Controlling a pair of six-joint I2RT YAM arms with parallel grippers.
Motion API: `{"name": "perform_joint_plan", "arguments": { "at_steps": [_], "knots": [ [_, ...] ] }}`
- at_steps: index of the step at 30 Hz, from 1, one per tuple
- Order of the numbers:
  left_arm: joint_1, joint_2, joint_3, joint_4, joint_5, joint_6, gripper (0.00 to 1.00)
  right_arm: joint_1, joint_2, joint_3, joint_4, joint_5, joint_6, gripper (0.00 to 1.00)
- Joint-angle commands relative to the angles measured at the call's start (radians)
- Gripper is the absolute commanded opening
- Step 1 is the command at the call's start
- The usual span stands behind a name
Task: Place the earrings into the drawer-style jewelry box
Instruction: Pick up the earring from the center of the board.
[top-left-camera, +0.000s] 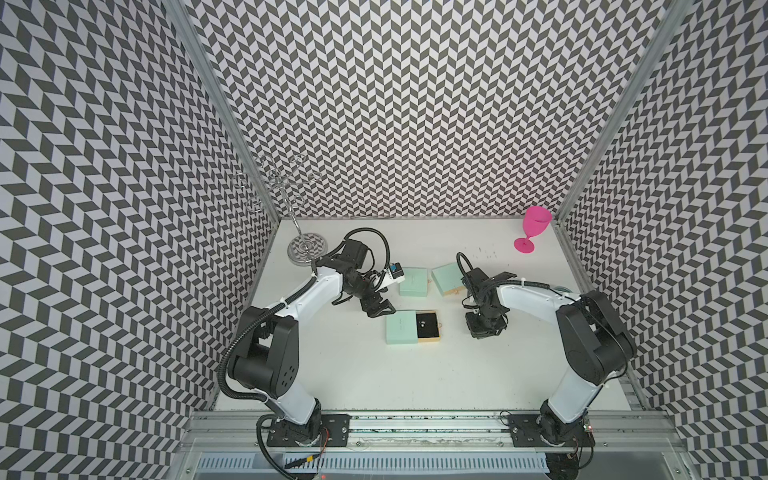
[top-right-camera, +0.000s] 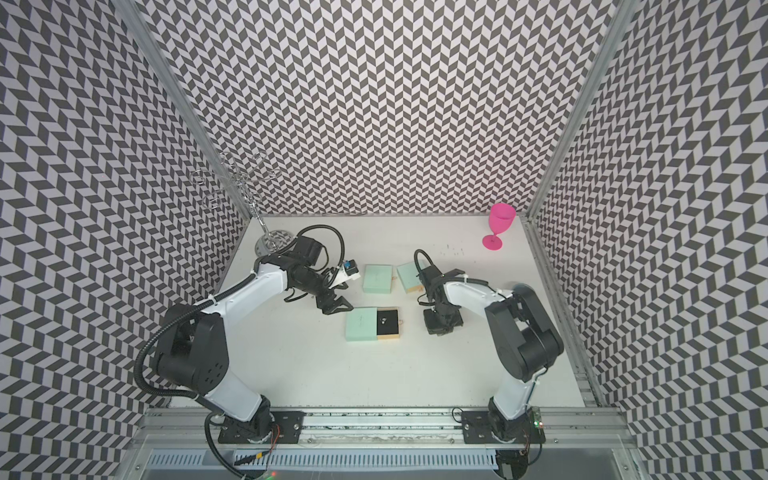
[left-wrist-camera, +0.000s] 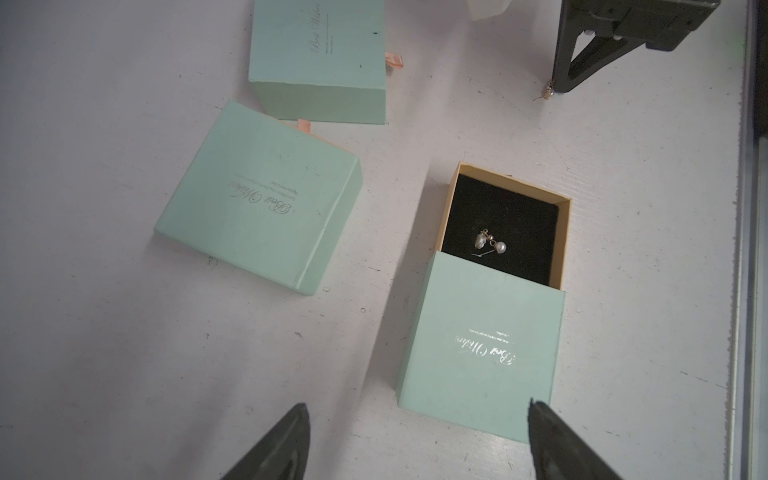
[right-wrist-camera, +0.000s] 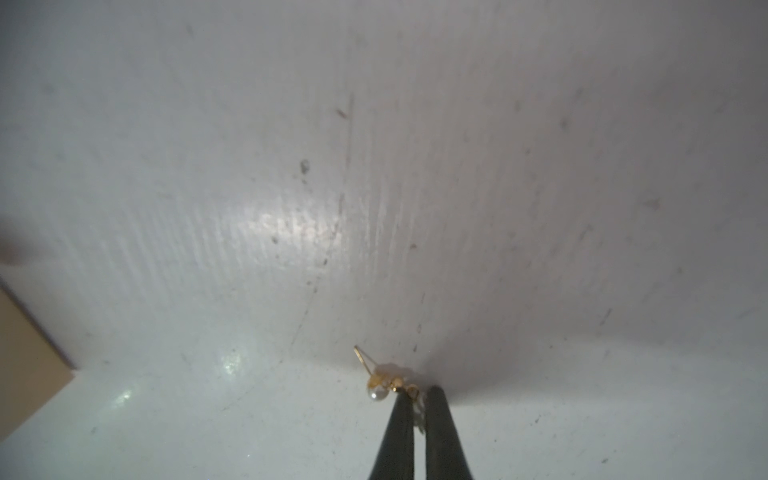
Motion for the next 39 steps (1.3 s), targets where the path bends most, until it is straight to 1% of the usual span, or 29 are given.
{"name": "perform_joint_plan", "arguments": {
  "at_steps": [1, 9, 14, 21, 27, 31, 39],
  "knots": [
    [0.003, -0.032, -0.01, 0.001, 0.014, 0.006, 0.83, -0.004, -0.045, 0.044, -0.039, -0.024, 0.004, 0.07],
    [0.001, -0.029, -0.012, 0.011, 0.018, 0.003, 0.83, 0.002, -0.101, 0.166, -0.126, -0.098, -0.002, 0.07],
    [-0.003, -0.027, -0.02, 0.031, 0.02, -0.007, 0.83, 0.045, -0.088, 0.258, -0.146, -0.15, -0.007, 0.06],
    [-0.008, -0.032, -0.038, 0.035, 0.014, -0.007, 0.83, 0.165, 0.002, 0.375, -0.141, -0.171, 0.006, 0.07],
    [-0.009, -0.036, -0.053, 0.036, 0.013, -0.008, 0.83, 0.244, 0.103, 0.424, -0.122, -0.174, -0.001, 0.07],
    [-0.008, -0.038, -0.055, 0.037, 0.012, -0.004, 0.83, 0.271, 0.155, 0.453, -0.115, -0.168, -0.007, 0.07],
    [-0.008, -0.041, -0.06, 0.035, 0.009, -0.002, 0.83, 0.286, 0.228, 0.48, -0.132, -0.14, -0.043, 0.07]
  ]
}}
